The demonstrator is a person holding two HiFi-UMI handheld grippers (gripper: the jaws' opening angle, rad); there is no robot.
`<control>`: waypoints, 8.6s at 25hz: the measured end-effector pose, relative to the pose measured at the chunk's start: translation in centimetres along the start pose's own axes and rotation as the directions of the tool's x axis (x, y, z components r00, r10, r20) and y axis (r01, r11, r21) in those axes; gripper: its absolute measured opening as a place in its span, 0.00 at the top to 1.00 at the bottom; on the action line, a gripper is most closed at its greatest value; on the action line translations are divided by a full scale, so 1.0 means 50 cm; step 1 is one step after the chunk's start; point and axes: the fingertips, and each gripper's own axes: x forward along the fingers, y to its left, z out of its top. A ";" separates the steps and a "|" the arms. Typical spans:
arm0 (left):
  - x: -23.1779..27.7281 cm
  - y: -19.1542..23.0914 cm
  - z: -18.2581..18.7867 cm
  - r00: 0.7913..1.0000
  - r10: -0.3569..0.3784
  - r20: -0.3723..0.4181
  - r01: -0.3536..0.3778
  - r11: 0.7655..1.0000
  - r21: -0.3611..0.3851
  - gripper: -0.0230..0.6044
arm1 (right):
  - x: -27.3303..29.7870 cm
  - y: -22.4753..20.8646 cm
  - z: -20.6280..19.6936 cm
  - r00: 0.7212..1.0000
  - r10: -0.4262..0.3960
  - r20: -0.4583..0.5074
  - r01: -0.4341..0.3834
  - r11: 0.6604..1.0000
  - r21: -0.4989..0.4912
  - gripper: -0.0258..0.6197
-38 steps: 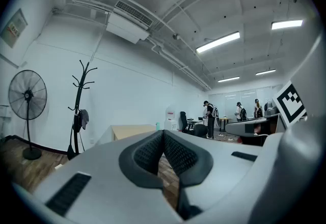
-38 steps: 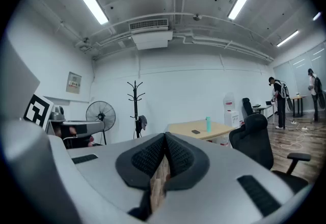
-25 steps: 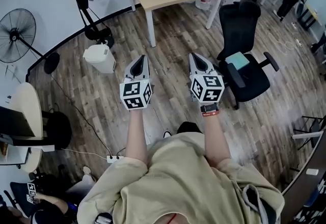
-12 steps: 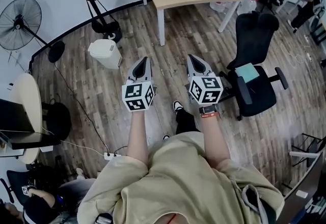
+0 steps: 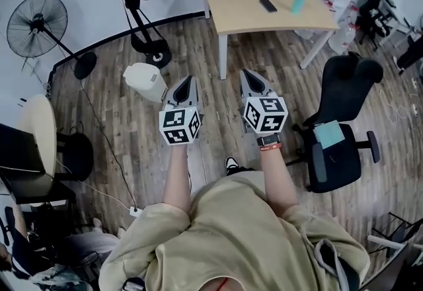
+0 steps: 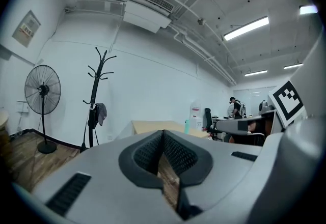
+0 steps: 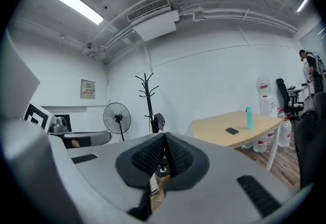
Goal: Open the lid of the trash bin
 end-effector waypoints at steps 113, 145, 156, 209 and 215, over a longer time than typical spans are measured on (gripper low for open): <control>0.576 1.430 -0.972 0.836 0.377 -0.398 -0.523 0.767 -0.371 0.93 | 1.606 0.520 -1.281 0.168 0.503 -0.848 -0.559 0.757 0.339 0.94; 0.610 1.492 -1.153 0.843 0.358 -0.401 -0.516 0.749 -0.416 0.93 | 1.702 0.509 -1.505 0.122 0.502 -0.856 -0.468 0.790 0.396 0.94; 0.601 1.507 -1.162 0.843 0.372 -0.388 -0.523 0.733 -0.436 0.93 | 1.705 0.521 -1.510 0.132 0.510 -0.850 -0.458 0.792 0.404 0.94; 0.518 1.447 -0.911 0.801 0.421 -0.426 -0.587 0.695 -0.415 0.93 | 1.672 0.531 -1.178 0.287 0.545 -0.788 -0.465 0.798 0.382 0.94; 0.501 1.424 -0.775 0.804 0.446 -0.392 -0.584 0.713 -0.387 0.93 | 1.615 0.533 -1.037 0.309 0.551 -0.775 -0.495 0.789 0.364 0.94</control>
